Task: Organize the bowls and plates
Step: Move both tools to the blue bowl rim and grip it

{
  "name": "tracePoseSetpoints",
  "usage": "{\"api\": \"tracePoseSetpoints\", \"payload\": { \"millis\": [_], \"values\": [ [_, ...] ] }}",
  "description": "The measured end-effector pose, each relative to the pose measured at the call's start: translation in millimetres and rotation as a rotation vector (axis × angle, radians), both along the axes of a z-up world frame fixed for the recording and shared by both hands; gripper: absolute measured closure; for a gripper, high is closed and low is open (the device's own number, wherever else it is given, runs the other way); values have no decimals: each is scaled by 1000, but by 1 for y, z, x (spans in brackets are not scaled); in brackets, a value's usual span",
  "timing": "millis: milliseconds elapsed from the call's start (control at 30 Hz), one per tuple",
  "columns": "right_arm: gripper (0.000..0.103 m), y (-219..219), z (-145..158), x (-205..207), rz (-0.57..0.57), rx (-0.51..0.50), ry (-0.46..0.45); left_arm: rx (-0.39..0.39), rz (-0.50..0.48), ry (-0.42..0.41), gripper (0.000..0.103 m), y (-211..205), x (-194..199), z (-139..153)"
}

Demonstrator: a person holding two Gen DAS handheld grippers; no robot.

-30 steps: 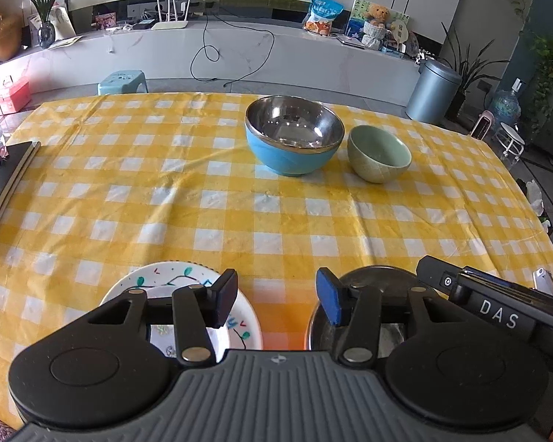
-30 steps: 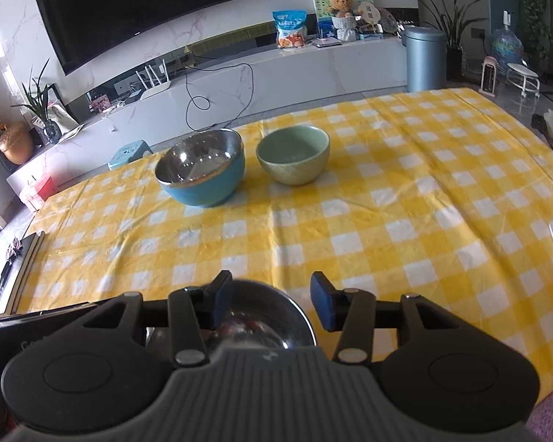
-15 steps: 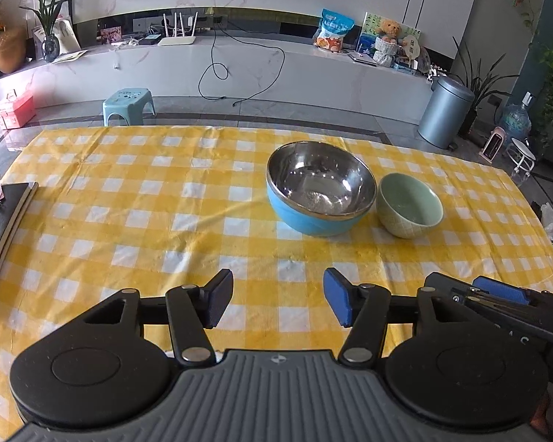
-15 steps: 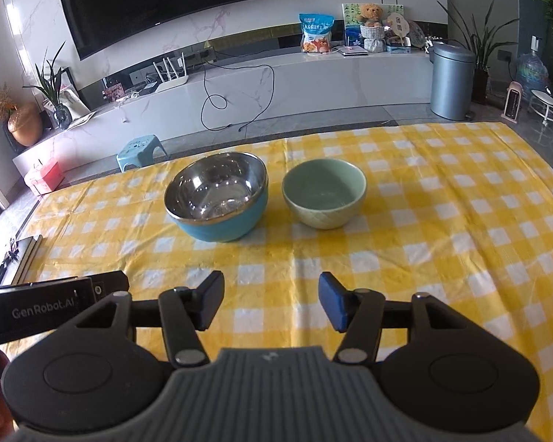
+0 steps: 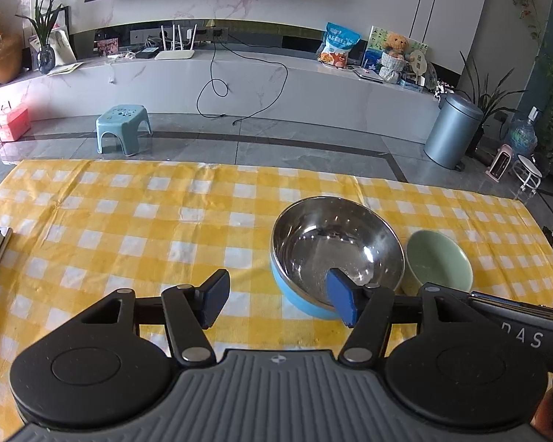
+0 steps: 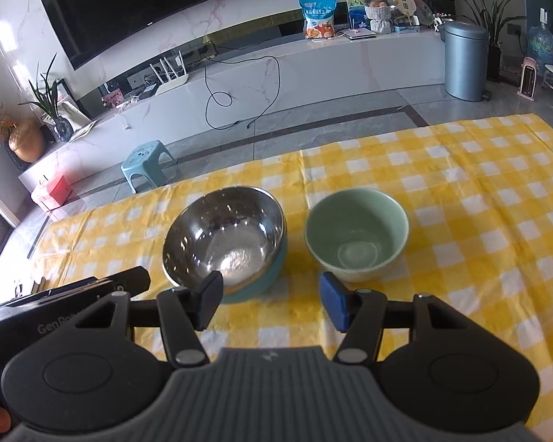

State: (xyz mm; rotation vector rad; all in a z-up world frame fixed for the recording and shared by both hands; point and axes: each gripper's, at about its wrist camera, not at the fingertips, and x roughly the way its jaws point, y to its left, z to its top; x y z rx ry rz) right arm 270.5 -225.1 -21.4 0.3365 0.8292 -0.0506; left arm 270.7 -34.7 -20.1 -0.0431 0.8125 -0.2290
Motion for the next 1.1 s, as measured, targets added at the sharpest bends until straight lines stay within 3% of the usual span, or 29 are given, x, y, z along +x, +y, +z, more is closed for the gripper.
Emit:
{"api": "tracePoseSetpoints", "payload": {
  "millis": [133,433,633,800,867,1100],
  "values": [
    [46,1,-10,21,-29,6,31,-72,2,66,33,1,20,-11],
    [58,-4,-39,52,-72,53,127,-32,46,108,42,-2,54,-39],
    [67,-5,-49,63,-74,77,143,-30,59,125,60,-5,66,-47],
    [82,-3,-52,66,-67,117,144,-54,45,132,81,-6,67,-50],
    [83,-2,-51,66,-65,115,141,-62,17,132,92,-8,66,-49],
    [86,1,-43,59,-65,112,146,-40,13,110,95,-9,55,-36]
  ]
}}
